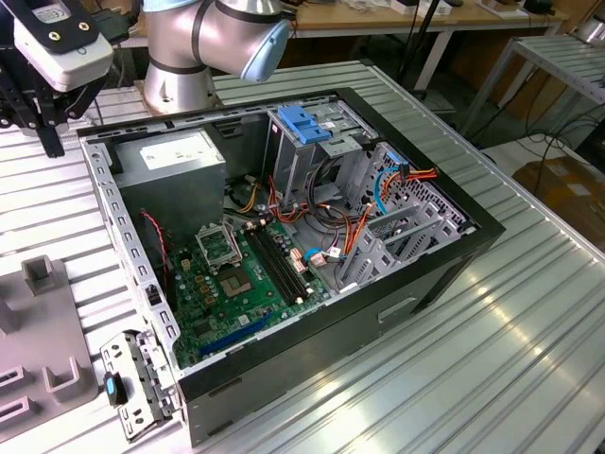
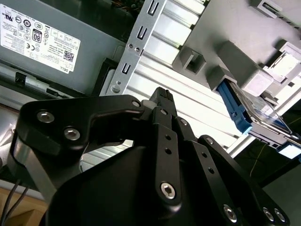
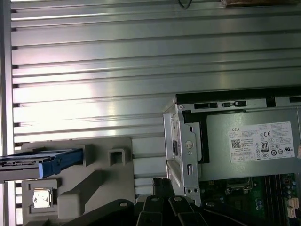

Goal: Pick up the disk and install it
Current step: 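Reach for the disk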

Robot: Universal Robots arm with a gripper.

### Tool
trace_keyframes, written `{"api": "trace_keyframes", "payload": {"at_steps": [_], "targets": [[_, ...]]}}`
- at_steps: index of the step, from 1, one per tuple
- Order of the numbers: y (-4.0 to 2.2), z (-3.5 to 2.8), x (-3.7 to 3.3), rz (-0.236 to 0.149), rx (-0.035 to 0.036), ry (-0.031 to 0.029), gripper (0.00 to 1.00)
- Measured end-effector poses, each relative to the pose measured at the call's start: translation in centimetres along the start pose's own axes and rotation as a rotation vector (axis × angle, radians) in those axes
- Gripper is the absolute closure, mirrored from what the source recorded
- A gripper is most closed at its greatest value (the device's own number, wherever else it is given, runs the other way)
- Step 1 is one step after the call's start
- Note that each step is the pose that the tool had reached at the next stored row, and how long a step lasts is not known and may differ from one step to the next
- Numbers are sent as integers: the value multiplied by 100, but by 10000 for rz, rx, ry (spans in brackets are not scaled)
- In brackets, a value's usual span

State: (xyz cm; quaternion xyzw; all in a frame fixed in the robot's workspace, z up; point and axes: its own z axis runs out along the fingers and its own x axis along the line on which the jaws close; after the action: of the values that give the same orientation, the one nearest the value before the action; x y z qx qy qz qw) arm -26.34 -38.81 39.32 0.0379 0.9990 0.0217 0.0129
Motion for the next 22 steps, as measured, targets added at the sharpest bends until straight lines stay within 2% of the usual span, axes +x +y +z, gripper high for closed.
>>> {"api": "trace_keyframes", "payload": {"at_steps": [17, 22], "targets": [[2, -6, 248, -1, 0, 0, 89], [44, -6, 324, 1, 0, 0, 89]]}}
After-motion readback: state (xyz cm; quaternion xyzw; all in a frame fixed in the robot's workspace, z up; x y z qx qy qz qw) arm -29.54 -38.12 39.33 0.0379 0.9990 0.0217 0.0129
